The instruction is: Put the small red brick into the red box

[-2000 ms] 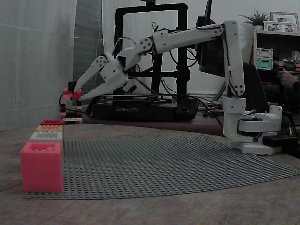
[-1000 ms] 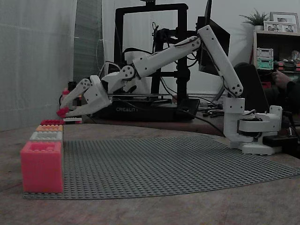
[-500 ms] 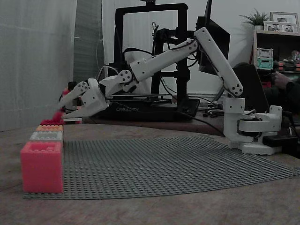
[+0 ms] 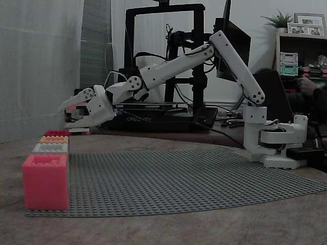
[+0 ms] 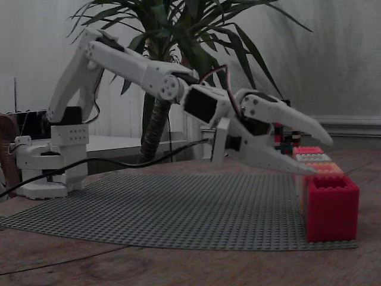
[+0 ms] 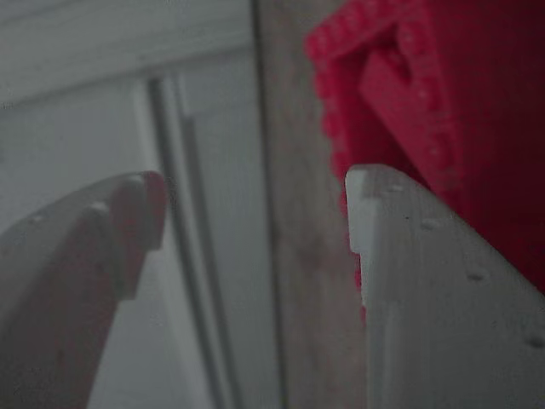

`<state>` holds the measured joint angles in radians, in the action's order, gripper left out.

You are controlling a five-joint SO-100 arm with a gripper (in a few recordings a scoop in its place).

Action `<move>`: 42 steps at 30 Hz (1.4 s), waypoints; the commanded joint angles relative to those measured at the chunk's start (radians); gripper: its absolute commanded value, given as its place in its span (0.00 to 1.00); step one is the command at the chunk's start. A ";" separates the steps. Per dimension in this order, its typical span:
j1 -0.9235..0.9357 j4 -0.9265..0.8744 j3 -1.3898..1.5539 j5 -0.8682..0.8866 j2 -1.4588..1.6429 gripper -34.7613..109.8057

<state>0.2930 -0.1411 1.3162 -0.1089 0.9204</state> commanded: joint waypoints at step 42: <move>-0.259 -1.106 1.474 0.080 2.085 0.24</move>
<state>0.0430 -1.1950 2.7826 -0.0353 2.8900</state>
